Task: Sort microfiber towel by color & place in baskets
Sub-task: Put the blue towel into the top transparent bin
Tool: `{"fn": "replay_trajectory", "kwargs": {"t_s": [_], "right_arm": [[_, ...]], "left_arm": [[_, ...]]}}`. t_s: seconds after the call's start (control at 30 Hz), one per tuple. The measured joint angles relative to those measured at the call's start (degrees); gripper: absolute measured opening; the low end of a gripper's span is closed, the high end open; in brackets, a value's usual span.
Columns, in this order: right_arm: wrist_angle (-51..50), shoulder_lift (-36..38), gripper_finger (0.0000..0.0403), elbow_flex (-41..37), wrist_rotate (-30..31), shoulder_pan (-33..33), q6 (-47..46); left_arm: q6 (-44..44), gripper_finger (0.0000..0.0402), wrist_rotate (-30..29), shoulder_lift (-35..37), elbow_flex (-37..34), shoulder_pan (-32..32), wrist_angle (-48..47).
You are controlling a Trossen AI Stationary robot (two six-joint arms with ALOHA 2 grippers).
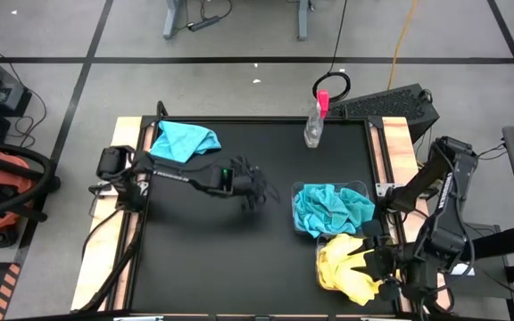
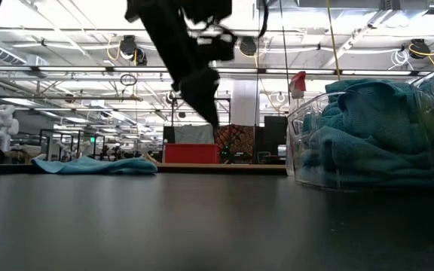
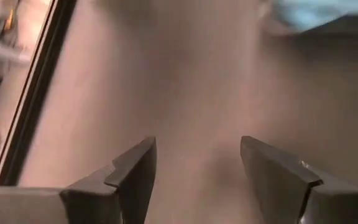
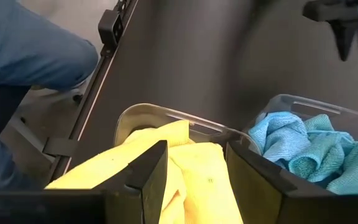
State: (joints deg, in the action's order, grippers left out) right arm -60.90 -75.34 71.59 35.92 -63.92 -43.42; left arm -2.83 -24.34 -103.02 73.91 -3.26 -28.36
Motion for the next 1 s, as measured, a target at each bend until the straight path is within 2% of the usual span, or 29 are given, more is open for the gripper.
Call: {"fn": "replay_trajectory", "kwargs": {"t_s": [0.3, 0.4, 0.57, 0.87, 1.0], "right_arm": [[0.3, -2.2, 0.0157, 0.0, 0.1, 0.0, -0.8], [1.1, -3.2, 0.0157, 0.0, 0.0, 0.0, -0.9], [2.2, -4.6, 0.0157, 0.0, 0.0, 0.0, -0.9], [3.5, -6.2, 0.0157, 0.1, 0.1, -0.3, -1.4], [4.3, -6.3, 0.0157, 0.1, 0.2, -0.3, -1.3]], "left_arm": [[-1.9, 0.0239, -0.1, 1.0, -5.7, 10.8, -2.5], [-3.1, 0.0239, 1.6, 2.6, -8.6, 14.7, -2.7], [-4.5, 0.0239, 3.0, 7.7, -14.8, 21.1, -2.0], [-8.9, 0.0239, 3.3, 22.0, -28.7, 32.9, 0.4], [-11.8, 0.0239, 6.6, 25.4, -33.9, 38.3, 2.6]]}}
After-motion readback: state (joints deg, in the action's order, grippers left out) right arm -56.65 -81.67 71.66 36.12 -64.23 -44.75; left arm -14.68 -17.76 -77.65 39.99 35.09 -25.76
